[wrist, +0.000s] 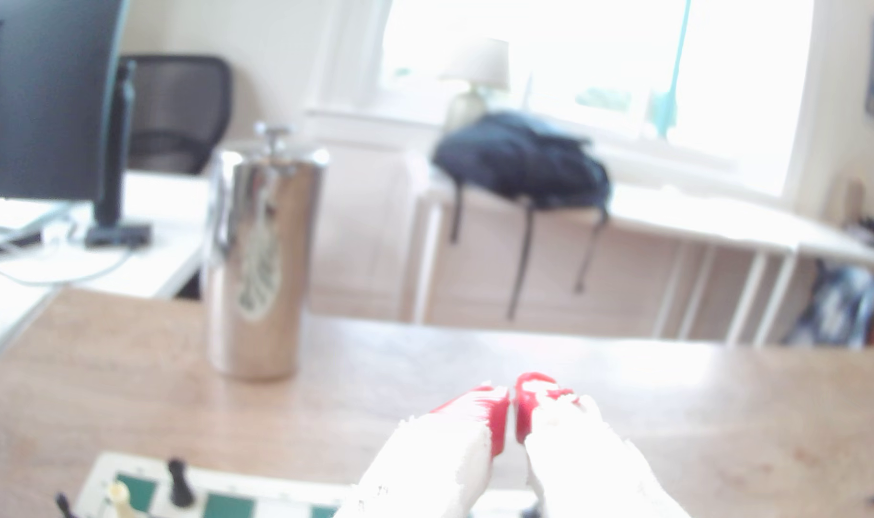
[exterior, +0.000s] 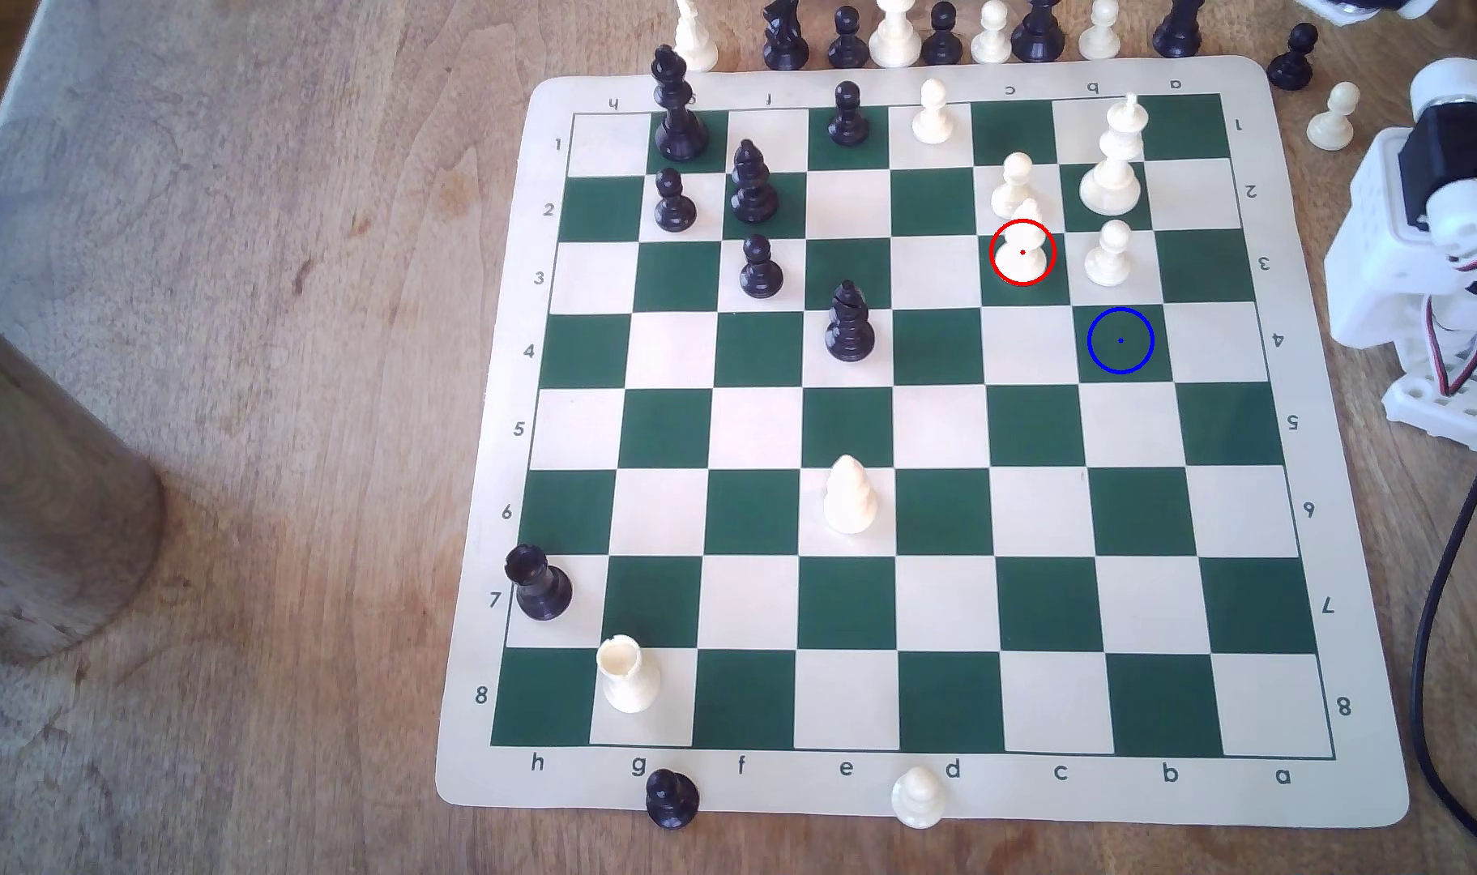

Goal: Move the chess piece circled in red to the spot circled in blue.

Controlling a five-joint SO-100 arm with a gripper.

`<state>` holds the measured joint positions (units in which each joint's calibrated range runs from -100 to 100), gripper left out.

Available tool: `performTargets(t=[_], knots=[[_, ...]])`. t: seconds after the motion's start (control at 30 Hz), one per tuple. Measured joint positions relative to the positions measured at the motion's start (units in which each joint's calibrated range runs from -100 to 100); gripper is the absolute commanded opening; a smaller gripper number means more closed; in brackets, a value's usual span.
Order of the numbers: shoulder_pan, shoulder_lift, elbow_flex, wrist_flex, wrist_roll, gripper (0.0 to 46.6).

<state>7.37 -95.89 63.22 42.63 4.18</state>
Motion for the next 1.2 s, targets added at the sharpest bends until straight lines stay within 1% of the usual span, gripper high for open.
performTargets(t=[0.2, 0.33, 0.4, 0.43, 0.5, 0.53, 0.57, 0.63, 0.7, 0.73, 0.8, 0.83, 0.87, 0.93, 0.97, 1.0, 1.03, 1.1, 1.13, 1.2], knots=[[2.58, 0.75, 0.00, 5.58, -0.49, 0.4], [3.47, 1.76, 0.00, 10.84, -2.39, 0.6], [3.10, 5.11, -1.72, 15.30, -3.81, 2.6], [2.65, 9.22, -4.25, 20.00, -5.18, 2.3], [2.65, 12.48, -6.06, 22.39, -6.15, 2.1], [3.10, 14.41, -7.05, 23.11, -6.94, 2.0], [3.91, 18.27, -8.86, 24.22, -8.30, 2.0], [3.83, 21.53, -10.21, 25.26, -9.33, 2.1], [3.69, 25.72, -12.38, 26.85, -10.79, 2.2], [3.61, 30.16, -14.64, 28.61, -11.92, 2.1], [3.10, 32.76, -16.36, 30.12, -12.80, 1.7], [2.65, 35.11, -17.98, 31.71, -13.53, 1.5], [2.14, 39.38, -20.52, 34.18, -14.85, 1.7], [1.62, 42.06, -22.59, 35.94, -16.02, 2.0], [1.11, 43.15, -23.41, 36.73, -16.90, 2.8], [0.00, 44.74, -24.22, 37.29, -18.36, 4.1], [-0.37, 45.41, -24.49, 37.45, -18.85, 6.3], [-0.22, 46.92, -24.49, 36.81, -20.02, 9.2], [0.15, 47.76, -24.49, 36.41, -20.51, 12.0], [0.88, 49.52, -24.49, 35.22, -21.10, 13.8]])
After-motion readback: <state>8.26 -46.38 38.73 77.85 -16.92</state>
